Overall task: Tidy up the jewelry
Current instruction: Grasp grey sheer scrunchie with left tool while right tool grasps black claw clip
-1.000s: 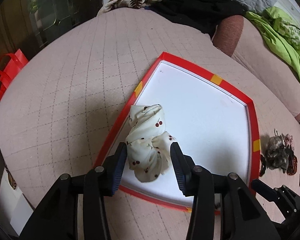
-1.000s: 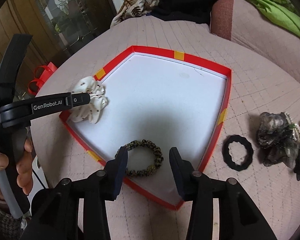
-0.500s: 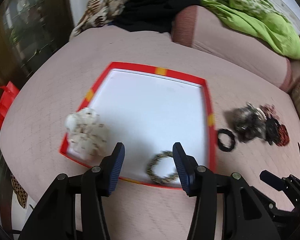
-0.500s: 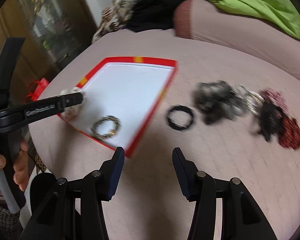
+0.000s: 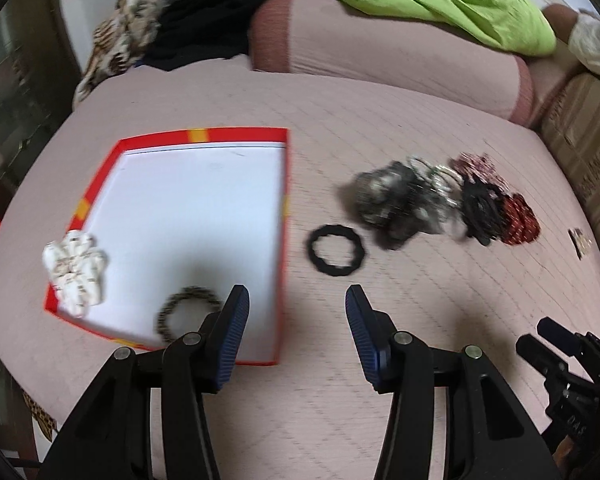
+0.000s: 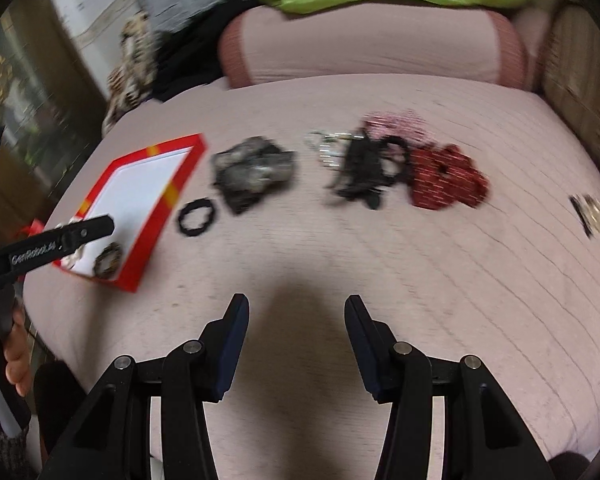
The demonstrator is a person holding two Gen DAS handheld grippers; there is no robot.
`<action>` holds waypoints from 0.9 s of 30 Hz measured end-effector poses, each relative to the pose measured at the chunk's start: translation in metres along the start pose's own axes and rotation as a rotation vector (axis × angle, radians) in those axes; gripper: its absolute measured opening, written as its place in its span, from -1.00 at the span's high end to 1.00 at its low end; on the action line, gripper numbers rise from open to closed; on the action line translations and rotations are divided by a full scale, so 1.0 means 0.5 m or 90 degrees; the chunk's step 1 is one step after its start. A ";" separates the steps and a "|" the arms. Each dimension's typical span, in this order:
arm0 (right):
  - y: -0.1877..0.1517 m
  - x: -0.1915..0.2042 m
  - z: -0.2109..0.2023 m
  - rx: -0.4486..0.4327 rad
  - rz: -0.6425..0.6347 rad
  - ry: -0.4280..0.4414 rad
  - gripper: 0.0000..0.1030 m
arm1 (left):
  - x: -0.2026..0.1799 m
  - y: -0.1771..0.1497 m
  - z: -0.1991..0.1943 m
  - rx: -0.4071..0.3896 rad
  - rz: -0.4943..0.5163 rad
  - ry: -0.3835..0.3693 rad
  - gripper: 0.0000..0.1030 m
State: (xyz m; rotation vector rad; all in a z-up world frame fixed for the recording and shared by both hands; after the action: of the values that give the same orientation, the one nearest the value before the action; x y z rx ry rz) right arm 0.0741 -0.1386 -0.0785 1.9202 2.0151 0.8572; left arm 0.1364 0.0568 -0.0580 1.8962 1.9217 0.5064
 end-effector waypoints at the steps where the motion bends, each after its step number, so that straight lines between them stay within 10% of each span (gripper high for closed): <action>1: -0.001 -0.013 0.000 0.000 0.007 -0.003 -0.05 | -0.012 0.000 0.007 0.005 0.004 -0.005 0.05; 19: 0.056 -0.174 0.052 -0.037 0.098 -0.026 -0.21 | -0.121 0.072 0.131 0.032 0.020 -0.100 0.05; 27: 0.148 -0.165 0.088 -0.073 0.108 0.053 -0.21 | -0.191 0.102 0.187 0.025 0.081 -0.110 -0.06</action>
State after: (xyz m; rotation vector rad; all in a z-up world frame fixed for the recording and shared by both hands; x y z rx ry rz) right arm 0.1693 -0.2096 -0.0916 2.0439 1.8216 1.0865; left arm 0.2289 -0.0393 -0.1098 2.0244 1.7223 0.3320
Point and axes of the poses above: each gripper's, at about its wrist camera, not at the fingertips, and z roughly the way its jaws point, x to its left, y to its top, the point moved 5 cm from there along z, roughly the way its jaws point, and after that the axes turned 2 degrees about -z, right-handed, at the moved point
